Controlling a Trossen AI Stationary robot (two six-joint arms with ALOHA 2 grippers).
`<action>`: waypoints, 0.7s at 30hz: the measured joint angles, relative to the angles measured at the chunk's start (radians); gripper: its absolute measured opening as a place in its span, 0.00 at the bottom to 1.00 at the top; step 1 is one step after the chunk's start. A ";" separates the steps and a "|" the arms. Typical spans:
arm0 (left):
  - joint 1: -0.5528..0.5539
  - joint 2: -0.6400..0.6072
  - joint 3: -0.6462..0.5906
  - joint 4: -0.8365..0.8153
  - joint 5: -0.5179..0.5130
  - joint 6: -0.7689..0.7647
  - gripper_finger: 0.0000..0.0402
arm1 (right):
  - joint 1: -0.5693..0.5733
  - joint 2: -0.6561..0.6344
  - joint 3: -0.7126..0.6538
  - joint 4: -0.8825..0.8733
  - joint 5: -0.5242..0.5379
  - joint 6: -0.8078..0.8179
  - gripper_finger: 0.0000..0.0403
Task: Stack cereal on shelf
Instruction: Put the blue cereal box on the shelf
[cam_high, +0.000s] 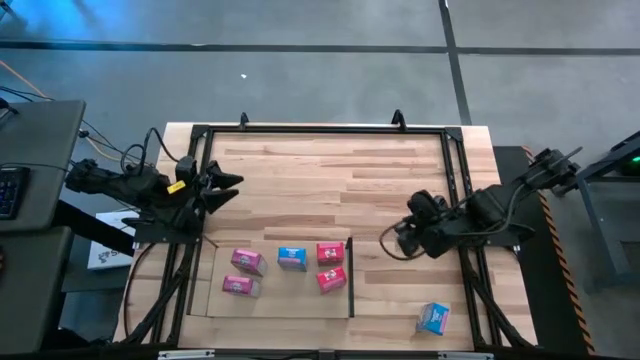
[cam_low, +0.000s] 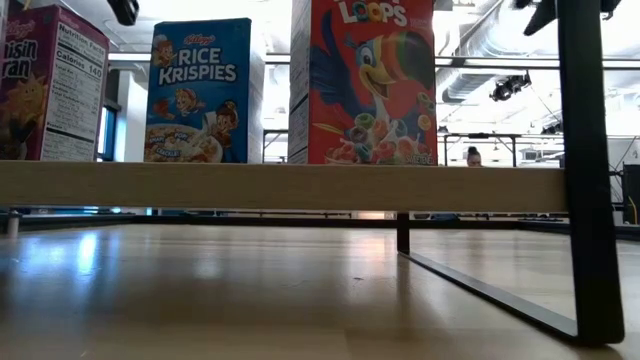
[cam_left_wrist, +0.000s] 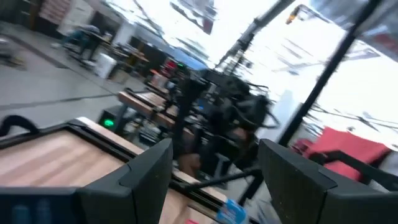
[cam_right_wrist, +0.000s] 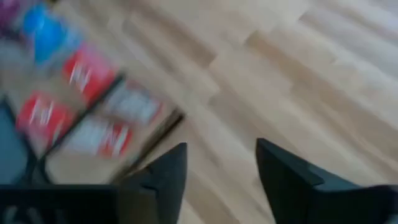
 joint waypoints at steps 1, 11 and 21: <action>0.000 0.000 0.000 0.000 -0.024 0.000 0.57 | 0.015 -0.010 0.000 -0.007 -0.034 -0.021 0.46; 0.000 0.000 0.000 -0.002 -0.184 -0.095 0.57 | 0.210 -0.081 0.000 -0.208 -0.254 0.089 0.62; 0.000 0.001 0.000 -0.009 -0.185 -0.096 0.57 | 0.444 -0.001 0.000 -0.004 -0.301 0.926 0.62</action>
